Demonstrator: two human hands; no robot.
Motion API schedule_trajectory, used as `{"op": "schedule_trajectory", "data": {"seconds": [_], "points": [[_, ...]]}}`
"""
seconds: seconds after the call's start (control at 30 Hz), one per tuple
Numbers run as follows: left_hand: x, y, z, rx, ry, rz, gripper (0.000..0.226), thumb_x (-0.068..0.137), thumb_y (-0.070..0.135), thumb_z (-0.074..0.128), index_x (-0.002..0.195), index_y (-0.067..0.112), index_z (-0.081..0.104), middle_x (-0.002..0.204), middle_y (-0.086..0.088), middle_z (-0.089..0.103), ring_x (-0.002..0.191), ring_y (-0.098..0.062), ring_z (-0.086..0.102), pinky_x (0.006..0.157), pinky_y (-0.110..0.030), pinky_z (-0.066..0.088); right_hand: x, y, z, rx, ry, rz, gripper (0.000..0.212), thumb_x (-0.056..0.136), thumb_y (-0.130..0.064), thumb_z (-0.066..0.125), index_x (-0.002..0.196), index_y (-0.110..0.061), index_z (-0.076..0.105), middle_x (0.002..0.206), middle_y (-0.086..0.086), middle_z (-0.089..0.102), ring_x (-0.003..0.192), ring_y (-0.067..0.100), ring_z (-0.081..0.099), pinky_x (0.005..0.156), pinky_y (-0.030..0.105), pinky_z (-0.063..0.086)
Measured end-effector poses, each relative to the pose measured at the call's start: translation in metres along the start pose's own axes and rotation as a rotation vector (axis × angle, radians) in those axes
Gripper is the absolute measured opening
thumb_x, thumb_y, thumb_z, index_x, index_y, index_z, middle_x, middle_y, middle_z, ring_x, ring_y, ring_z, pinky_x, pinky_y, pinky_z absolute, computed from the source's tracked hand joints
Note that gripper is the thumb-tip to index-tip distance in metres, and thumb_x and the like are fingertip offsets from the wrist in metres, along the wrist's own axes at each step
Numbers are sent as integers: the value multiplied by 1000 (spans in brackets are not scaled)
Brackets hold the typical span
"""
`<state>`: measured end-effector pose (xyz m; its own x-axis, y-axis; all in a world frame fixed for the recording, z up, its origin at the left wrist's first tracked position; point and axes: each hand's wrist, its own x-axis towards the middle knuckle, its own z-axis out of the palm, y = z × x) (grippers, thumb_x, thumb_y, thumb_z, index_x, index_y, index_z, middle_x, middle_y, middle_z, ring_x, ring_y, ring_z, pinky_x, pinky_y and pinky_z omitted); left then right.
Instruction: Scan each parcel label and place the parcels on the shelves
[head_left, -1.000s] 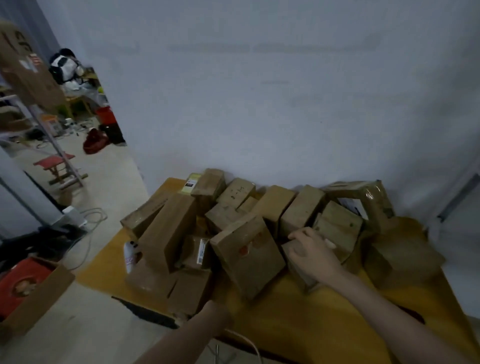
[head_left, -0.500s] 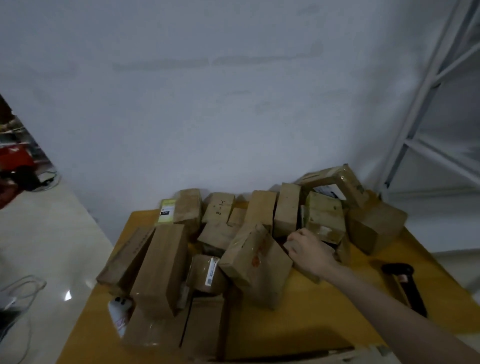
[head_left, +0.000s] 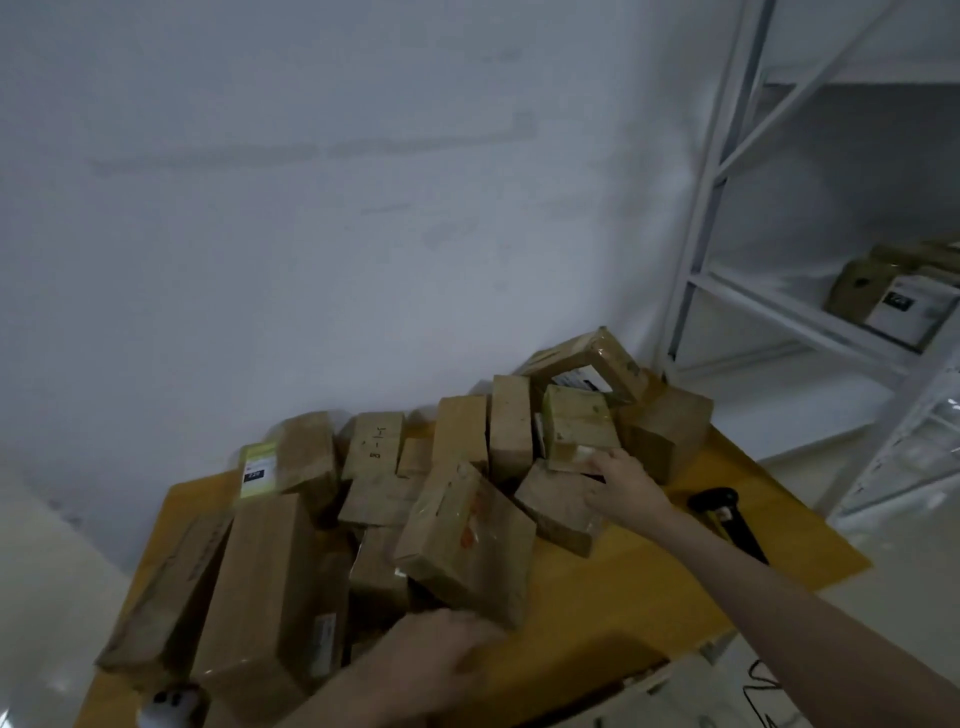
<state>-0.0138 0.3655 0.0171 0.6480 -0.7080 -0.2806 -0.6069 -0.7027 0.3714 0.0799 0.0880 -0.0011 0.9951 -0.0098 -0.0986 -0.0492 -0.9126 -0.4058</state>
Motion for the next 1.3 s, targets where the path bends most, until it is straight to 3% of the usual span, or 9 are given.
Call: {"op": "schedule_trajectory", "data": {"seconds": [0.13,0.2,0.33,0.47,0.67,0.87,1.03,1.2,1.3], "points": [[67,3,-28,224,250,-60,38,99,38,45,133,23,49,132,5,53,116,-14,56,92,-35,51,5,18,-14,10,58,-4,50,92,-31,58,138,-18,44,129,6,45,121,27,43,92,38,48],[102,2,-42,217,328,-90,39,99,35,46,135,21,48,130,2,55,111,-16,58,87,-36,54,11,28,-18,15,71,-10,47,89,-33,61,132,-19,49,123,5,46,116,25,47,91,40,50],[160,3,-59,284,331,-195,38,99,34,47,134,21,47,119,-2,60,101,-21,62,76,-36,55,29,51,-29,13,71,-15,44,89,-37,61,127,-18,51,123,4,46,113,25,48,90,41,49],[218,6,-69,327,288,-250,41,100,36,45,136,18,44,120,-4,60,103,-23,61,65,-31,44,63,78,-44,10,53,-41,48,87,-34,63,130,-16,50,126,6,46,112,24,49,92,40,49],[306,-4,-89,285,253,-320,37,99,38,45,127,14,49,118,-7,59,100,-25,61,73,-35,51,135,118,-71,2,50,-77,41,85,-36,62,122,-22,51,124,4,46,112,25,49,90,40,50],[377,-28,-102,345,223,-435,39,98,33,48,132,13,47,123,-5,57,105,-26,61,67,-31,39,218,142,-87,-40,34,-69,73,83,-41,65,142,-21,29,144,12,30,130,35,32,102,46,38],[414,-49,-99,342,182,-520,45,98,37,48,137,15,42,128,-4,53,107,-23,59,66,-31,40,283,146,-84,-1,26,-97,93,78,-50,69,149,-25,14,150,14,20,136,36,26,106,49,35],[426,-53,-95,344,188,-541,46,99,33,46,139,12,40,130,-7,53,105,-25,61,65,-32,41,324,150,-70,98,-42,-108,110,73,-46,76,151,-29,0,142,15,31,128,37,39,101,51,41],[424,-51,-100,332,213,-536,45,100,35,43,139,11,40,130,-8,52,106,-26,60,67,-33,42,331,152,-65,230,-9,-150,99,70,-30,79,146,-25,15,129,14,48,115,33,51,89,46,50]]}}
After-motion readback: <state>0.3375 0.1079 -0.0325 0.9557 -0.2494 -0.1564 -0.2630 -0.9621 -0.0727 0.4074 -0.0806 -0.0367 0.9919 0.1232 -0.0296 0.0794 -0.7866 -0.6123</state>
